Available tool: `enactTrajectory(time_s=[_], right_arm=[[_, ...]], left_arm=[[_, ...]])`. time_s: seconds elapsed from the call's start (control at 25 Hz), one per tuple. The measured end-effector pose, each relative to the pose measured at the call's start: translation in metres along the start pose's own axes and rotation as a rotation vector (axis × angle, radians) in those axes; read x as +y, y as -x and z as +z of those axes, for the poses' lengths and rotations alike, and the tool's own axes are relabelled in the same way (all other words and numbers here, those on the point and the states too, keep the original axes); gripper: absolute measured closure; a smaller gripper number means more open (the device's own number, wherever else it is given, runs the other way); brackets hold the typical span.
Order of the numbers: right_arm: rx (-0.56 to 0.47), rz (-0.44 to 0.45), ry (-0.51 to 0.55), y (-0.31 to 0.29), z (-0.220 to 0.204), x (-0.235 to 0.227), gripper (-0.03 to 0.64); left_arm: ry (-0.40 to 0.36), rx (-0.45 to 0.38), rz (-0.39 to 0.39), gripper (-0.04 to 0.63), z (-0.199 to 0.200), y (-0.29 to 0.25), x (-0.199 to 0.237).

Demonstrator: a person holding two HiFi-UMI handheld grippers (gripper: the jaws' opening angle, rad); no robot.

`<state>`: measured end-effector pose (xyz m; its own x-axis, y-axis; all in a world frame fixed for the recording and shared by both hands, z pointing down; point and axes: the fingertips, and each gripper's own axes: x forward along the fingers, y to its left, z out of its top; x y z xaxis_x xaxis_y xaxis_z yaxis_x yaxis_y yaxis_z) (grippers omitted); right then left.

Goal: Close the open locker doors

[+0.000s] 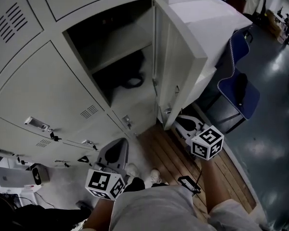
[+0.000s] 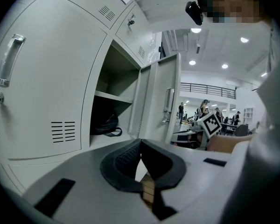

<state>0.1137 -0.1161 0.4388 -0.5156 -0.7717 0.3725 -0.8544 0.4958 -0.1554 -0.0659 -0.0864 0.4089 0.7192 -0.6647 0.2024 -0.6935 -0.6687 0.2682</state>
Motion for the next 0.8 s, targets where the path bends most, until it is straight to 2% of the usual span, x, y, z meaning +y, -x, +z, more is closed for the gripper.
enactTrajectory(time_s=[0.8], right_arm=[[0.044, 0.168, 0.072, -0.074, 0.011, 0.061, 0.589]], left_arm=[[0.026, -0.040, 0.105, 0.580, 0.005, 0.038, 0.052]])
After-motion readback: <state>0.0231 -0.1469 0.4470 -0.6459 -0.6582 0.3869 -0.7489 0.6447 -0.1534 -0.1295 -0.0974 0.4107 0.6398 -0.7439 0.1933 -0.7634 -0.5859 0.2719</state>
